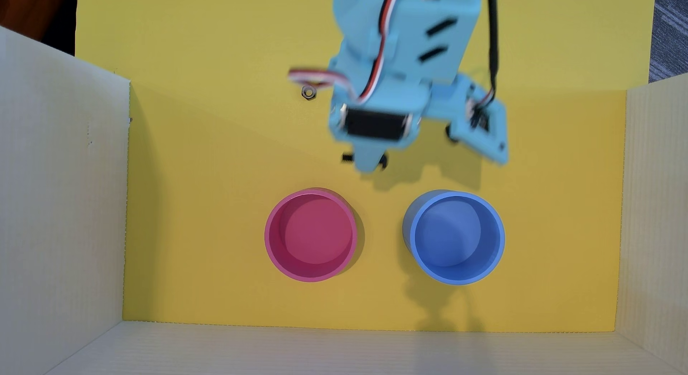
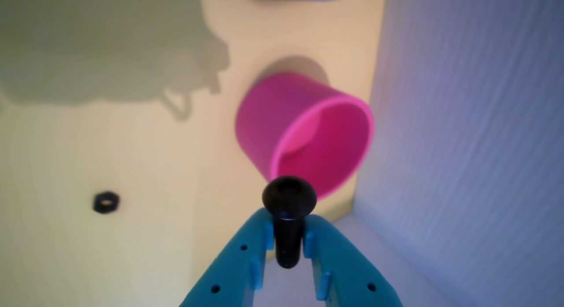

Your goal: Pick up the bolt and place it in the pink box

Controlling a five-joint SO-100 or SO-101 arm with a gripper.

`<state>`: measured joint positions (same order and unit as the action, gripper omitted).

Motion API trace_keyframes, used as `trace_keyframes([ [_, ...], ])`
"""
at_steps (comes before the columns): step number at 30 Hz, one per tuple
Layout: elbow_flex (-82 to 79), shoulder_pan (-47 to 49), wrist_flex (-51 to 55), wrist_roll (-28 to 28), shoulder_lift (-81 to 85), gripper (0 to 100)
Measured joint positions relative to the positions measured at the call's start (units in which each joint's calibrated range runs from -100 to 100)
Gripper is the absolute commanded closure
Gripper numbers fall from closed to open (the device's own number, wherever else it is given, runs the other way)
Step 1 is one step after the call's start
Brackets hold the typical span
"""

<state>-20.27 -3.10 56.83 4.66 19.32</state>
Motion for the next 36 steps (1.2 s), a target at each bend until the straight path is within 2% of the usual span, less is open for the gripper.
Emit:
trace_keyframes([
  [9, 19.5, -4.3, 2.5, -0.1, -20.0, 99],
  [16, 25.0, -4.4, 2.5, -1.6, -29.0, 98],
  [18, 25.0, -4.4, 2.5, -2.4, -29.9, 95],
  [22, 25.1, -4.4, 2.5, -3.2, -30.5, 81],
  [24, 25.1, -4.4, 2.5, -3.0, -30.5, 84],
  [26, 25.1, -4.4, 2.5, -3.0, -30.5, 99],
  [32, 23.5, -3.3, 5.7, -2.1, -28.6, 98],
  [36, 10.0, 1.4, 5.7, -0.7, -15.3, 98],
])
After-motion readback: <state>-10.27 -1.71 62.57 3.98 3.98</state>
